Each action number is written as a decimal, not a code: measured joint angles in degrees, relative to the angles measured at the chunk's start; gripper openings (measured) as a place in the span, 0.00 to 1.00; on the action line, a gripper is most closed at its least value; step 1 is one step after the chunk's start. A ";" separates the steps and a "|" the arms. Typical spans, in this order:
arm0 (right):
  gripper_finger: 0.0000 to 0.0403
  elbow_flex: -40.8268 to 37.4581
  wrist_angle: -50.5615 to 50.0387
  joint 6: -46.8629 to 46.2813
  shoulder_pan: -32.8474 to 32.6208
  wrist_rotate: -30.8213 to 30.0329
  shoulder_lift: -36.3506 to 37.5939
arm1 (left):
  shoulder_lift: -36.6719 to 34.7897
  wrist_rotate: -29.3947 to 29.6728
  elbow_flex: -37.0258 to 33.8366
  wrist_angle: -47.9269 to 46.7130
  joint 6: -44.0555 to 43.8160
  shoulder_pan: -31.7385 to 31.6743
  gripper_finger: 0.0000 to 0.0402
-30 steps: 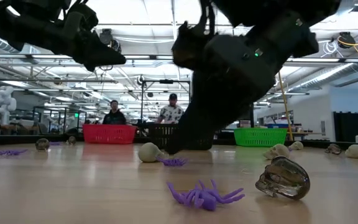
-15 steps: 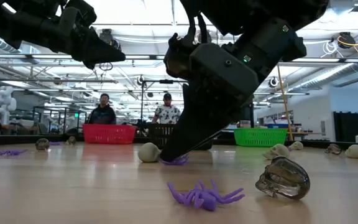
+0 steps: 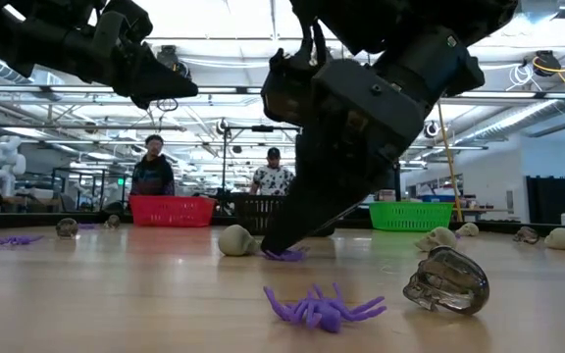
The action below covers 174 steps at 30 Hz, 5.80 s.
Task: Sort Halloween decoration
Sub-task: Put the violet spider toy into the green bin
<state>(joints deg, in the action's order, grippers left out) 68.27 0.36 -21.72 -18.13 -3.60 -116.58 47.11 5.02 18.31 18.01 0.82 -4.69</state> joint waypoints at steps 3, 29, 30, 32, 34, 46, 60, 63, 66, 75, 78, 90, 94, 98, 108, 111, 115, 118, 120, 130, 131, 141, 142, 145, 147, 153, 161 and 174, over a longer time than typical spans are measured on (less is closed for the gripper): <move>0.00 -0.19 -1.63 1.34 0.00 -0.47 1.95 | 0.00 0.00 0.00 0.01 0.00 0.00 0.09; 0.28 -0.08 -10.75 -3.49 0.01 0.83 7.02 | 0.00 -0.01 0.04 0.57 -0.46 0.00 0.09; 0.31 -0.07 -10.24 -3.92 0.00 0.90 6.38 | 0.00 0.00 0.04 0.58 -0.46 0.00 0.09; 0.36 -0.07 -9.30 -4.76 0.02 0.92 4.77 | 0.00 -0.01 0.04 0.56 -0.46 0.00 0.09; 0.39 -0.01 -8.87 -5.18 0.02 0.94 3.76 | 0.00 -0.02 0.04 0.56 -0.48 0.00 0.09; 0.41 -0.07 -8.61 -6.51 0.04 2.35 5.17 | 0.00 -0.04 0.07 0.33 -0.46 0.00 0.09; 0.42 0.10 -7.61 -7.90 -1.27 2.21 2.80 | 0.00 -0.35 0.07 0.27 -0.46 0.00 0.09; 0.42 0.24 -7.56 -7.82 -1.15 1.68 2.14 | 0.00 -0.37 0.07 0.04 -0.46 0.01 0.09; 0.42 0.22 -7.88 -7.68 -0.96 0.78 1.99 | 0.00 -0.37 0.07 -0.03 -0.46 0.02 0.09; 0.36 0.18 -11.12 -6.58 -0.20 0.72 1.82 | 0.00 -0.35 0.07 -0.10 -0.45 0.01 0.09; 0.36 0.13 -11.22 -5.74 0.00 0.78 1.82 | 0.00 -0.35 0.07 -0.11 -0.46 0.02 0.09; 0.41 6.99 -21.67 -0.72 -1.05 0.72 1.64 | 0.00 -0.33 0.07 -0.29 -0.46 0.02 0.09; 0.47 7.10 -22.46 -1.08 -1.07 0.70 1.69 | 0.00 -0.33 0.07 -0.56 -0.45 0.01 0.09; 0.49 7.10 -22.11 0.68 -1.07 0.71 1.69 | 0.00 -0.31 0.07 -0.56 -0.44 0.02 0.09; 0.49 9.49 -26.09 1.43 -1.07 0.71 4.42 | 0.02 -0.31 0.07 -0.63 -0.45 0.01 0.09; 0.49 9.53 -27.57 0.94 -1.25 0.79 4.44 | 0.02 -0.31 0.07 -0.64 -0.45 0.00 0.09; 0.49 9.57 -27.64 0.82 -1.59 2.51 2.39 | 0.02 -0.31 0.07 -0.63 -0.45 0.00 0.09; 0.49 9.60 -26.26 1.01 -1.76 2.65 0.94 | 0.01 -0.31 0.07 -0.74 -0.45 0.00 0.09; 0.49 9.72 -26.27 1.43 -1.77 2.70 0.25 | 0.00 -0.31 0.07 -0.75 -0.46 0.02 0.09; 0.39 9.84 -26.64 2.06 -0.82 3.28 -1.07 | 0.02 -0.31 0.07 -0.99 -0.44 0.00 0.09; 0.36 9.84 -26.69 2.06 -0.71 3.32 -1.09 | 0.01 -0.31 0.07 -1.00 -0.46 0.01 0.09; 0.02 9.71 -26.77 5.20 -0.63 3.52 -0.43 | 0.02 -0.30 0.07 -0.99 -0.46 0.00 0.09; 0.03 9.62 -26.85 5.29 -0.66 3.48 0.04 | 0.02 -0.31 0.07 -0.99 -0.46 0.02 0.09; 0.03 9.40 -27.42 5.43 -0.52 3.46 1.70 | 0.00 -0.29 0.07 -0.99 -0.46 0.01 0.09; 0.02 9.27 -29.22 5.71 -0.47 0.78 4.10 | 0.02 -0.28 0.07 -0.99 -0.46 0.02 0.09; 0.01 9.51 -40.13 4.27 2.99 -12.64 13.88 | 0.02 -0.29 0.07 -0.99 -0.52 0.01 0.09; 0.00 9.50 -55.27 4.58 17.86 -23.72 25.50 | 0.00 -0.28 0.07 -0.97 -1.94 0.01 0.09; 0.00 3.55 -45.41 19.70 57.00 -9.51 28.46 | 0.02 -0.28 0.07 -0.99 -1.94 0.00 0.09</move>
<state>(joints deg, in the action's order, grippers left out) 71.82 -45.05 -2.02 38.87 -13.11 -88.12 47.13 4.73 18.37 17.02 -1.12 -4.69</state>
